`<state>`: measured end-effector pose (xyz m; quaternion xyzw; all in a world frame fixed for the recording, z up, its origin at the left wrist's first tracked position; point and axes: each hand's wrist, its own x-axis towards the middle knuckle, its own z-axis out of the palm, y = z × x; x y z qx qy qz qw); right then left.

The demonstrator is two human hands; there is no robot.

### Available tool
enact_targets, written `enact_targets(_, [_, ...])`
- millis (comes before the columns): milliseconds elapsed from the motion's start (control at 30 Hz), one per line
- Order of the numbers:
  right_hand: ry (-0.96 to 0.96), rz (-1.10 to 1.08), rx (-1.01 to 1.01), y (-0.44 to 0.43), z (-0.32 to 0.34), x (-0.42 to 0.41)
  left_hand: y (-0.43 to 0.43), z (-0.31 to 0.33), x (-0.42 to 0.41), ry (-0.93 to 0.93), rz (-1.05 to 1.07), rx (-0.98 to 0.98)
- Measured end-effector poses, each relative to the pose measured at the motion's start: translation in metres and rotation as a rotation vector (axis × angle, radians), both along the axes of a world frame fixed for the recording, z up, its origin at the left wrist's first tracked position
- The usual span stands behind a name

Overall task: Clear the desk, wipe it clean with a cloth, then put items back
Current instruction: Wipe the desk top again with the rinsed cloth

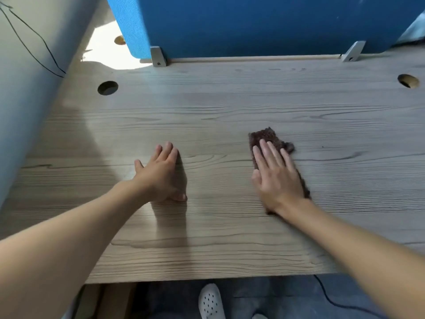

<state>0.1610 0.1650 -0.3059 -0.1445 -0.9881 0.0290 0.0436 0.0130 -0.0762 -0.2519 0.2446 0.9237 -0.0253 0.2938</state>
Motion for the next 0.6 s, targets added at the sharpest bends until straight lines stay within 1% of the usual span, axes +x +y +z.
enact_targets(33, [0.012, 0.024, -0.003, -0.028, -0.001, 0.011, 0.001, 0.001, 0.001, -0.001, 0.004, -0.001])
enact_targets(67, [0.022, 0.147, -0.020, -0.057, -0.004, 0.025, 0.001, 0.001, 0.002, 0.007, 0.013, 0.003])
enact_targets(133, [-0.072, 0.521, -0.071, -0.098, 0.000, 0.054, -0.002, 0.000, 0.009, 0.034, 0.045, 0.018])
enact_targets(167, [-0.118, 0.665, -0.079, -0.095, 0.005, 0.060, -0.003, -0.002, 0.015, 0.063, 0.054, 0.040])
enact_targets(200, [-0.111, 0.754, -0.050, -0.079, 0.005, 0.058, -0.006, -0.005, 0.021, 0.103, 0.059, 0.067])
enact_targets(233, [-0.091, 0.765, -0.015, -0.058, 0.002, 0.054, -0.009, -0.008, 0.030, 0.146, 0.070, 0.091])
enact_targets(267, [-0.084, 0.703, 0.002, -0.037, 0.001, 0.051, -0.012, -0.009, 0.038, 0.176, 0.090, 0.111])
enact_targets(300, [-0.073, 0.568, 0.012, -0.018, 0.001, 0.050, -0.013, -0.011, 0.048, 0.187, 0.118, 0.127])
enact_targets(367, [-0.089, 0.207, -0.017, -0.005, 0.004, 0.058, -0.007, -0.012, 0.069, 0.208, 0.184, 0.167])
enact_targets(400, [-0.079, 0.071, -0.024, -0.019, 0.003, 0.065, -0.001, -0.011, 0.081, 0.231, 0.227, 0.223])
enact_targets(433, [-0.084, 0.017, -0.033, -0.045, 0.002, 0.072, 0.008, -0.009, 0.094, 0.252, 0.274, 0.311])
enact_targets(467, [-0.097, 0.051, -0.052, -0.076, 0.004, 0.082, 0.017, -0.006, 0.111, 0.264, 0.318, 0.427])
enact_targets(533, [-0.156, 0.280, -0.092, -0.128, 0.007, 0.097, 0.035, 0.002, 0.144, 0.260, 0.392, 0.687])
enact_targets(567, [-0.192, 0.390, -0.137, -0.137, 0.014, 0.100, 0.044, 0.009, 0.159, 0.254, 0.435, 0.786])
enact_targets(600, [-0.200, 0.444, -0.252, -0.130, 0.024, 0.096, 0.052, 0.013, 0.171, 0.259, 0.470, 0.857])
